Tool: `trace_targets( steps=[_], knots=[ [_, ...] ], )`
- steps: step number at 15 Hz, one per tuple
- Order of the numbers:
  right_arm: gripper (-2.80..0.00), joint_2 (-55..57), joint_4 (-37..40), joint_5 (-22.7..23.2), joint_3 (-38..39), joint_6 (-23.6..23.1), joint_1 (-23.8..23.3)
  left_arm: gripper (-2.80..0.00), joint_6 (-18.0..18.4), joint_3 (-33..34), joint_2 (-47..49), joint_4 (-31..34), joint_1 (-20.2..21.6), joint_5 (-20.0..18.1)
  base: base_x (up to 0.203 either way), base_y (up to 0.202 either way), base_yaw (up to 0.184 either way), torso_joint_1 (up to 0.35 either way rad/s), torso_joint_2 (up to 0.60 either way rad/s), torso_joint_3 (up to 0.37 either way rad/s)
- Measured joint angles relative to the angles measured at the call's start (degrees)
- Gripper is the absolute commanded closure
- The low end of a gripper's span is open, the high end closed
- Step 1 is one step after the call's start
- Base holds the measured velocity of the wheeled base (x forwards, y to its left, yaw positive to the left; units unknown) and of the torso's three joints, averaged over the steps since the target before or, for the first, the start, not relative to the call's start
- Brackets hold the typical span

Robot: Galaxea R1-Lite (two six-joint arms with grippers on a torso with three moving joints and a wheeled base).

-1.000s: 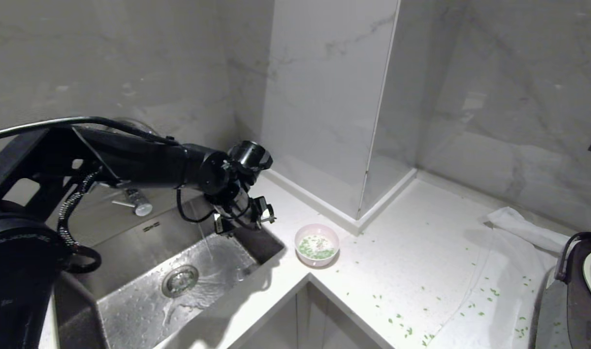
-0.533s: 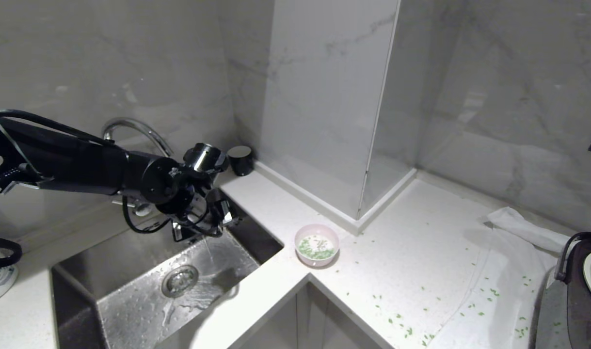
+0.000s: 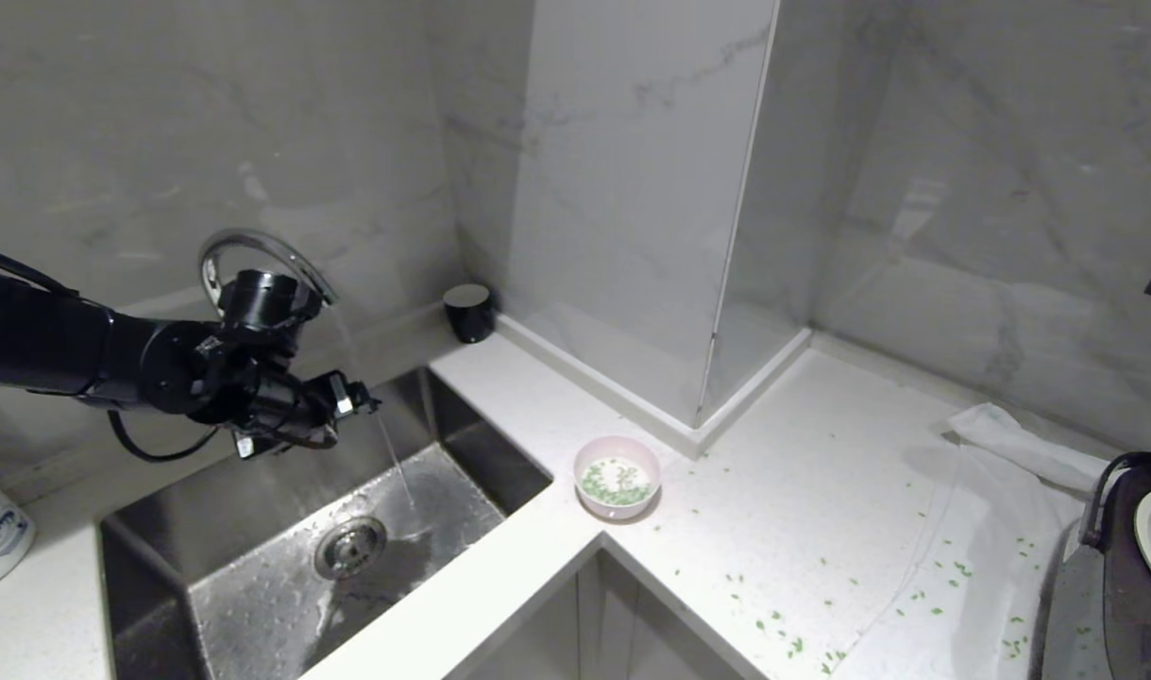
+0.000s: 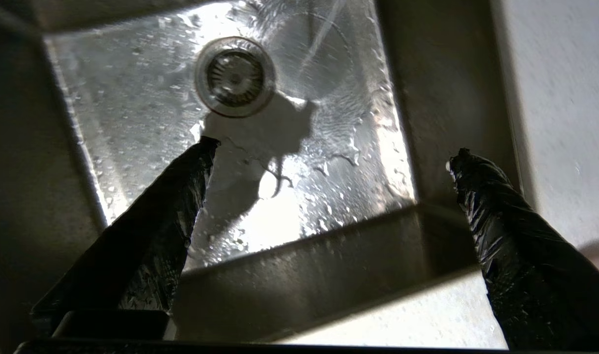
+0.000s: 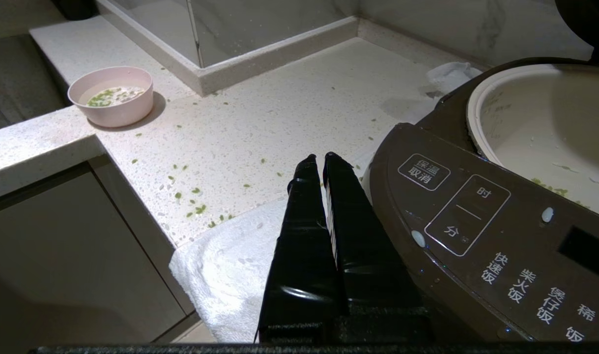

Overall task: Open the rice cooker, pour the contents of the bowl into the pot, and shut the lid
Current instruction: Turn off the tap

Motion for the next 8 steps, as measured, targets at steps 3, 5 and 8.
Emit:
trace_targets(
  steps=[3,5,8],
  knots=[
    [0.00,0.0,0.0,0.0,0.0,0.0,0.0,0.00,1.5,-0.1,0.1,-0.1,4.1,-0.1,0.000,0.000,0.000,0.000,0.00,0.000],
    [0.00,0.0,0.0,0.0,0.0,0.0,0.0,0.00,2.4,-0.9,1.0,-0.4,6.3,-0.2,0.000,0.000,0.000,0.000,0.00,0.000],
    [0.00,0.0,0.0,0.0,0.0,0.0,0.0,0.00,2.6,-3.3,3.5,-0.4,9.3,-0.2,0.000,0.000,0.000,0.000,0.00,0.000]
  ],
)
